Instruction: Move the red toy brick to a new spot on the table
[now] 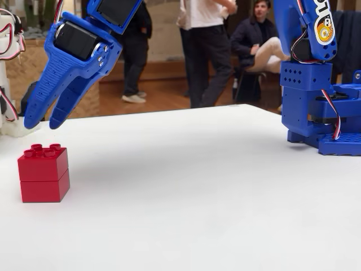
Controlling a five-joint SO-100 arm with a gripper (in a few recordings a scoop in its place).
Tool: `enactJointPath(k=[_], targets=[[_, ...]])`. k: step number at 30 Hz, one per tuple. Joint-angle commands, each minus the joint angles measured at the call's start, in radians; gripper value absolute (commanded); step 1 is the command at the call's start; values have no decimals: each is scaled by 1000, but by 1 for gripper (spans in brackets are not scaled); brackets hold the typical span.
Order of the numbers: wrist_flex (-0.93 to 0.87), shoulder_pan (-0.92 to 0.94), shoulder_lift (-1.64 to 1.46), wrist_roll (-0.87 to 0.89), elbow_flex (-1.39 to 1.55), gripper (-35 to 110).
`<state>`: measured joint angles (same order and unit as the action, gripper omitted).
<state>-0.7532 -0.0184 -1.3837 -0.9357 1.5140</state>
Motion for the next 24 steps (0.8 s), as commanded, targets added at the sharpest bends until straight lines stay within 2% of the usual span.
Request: enactJointPath(k=[1,4,10,15,24], targets=[[35,38,-310,-26,181,24],[67,72,-540,-115,486,22],[155,133,-1051,-399,1146,10],[48,127,-1298,-523,1365,0],[-202,121,-1658,-730,1611,0]])
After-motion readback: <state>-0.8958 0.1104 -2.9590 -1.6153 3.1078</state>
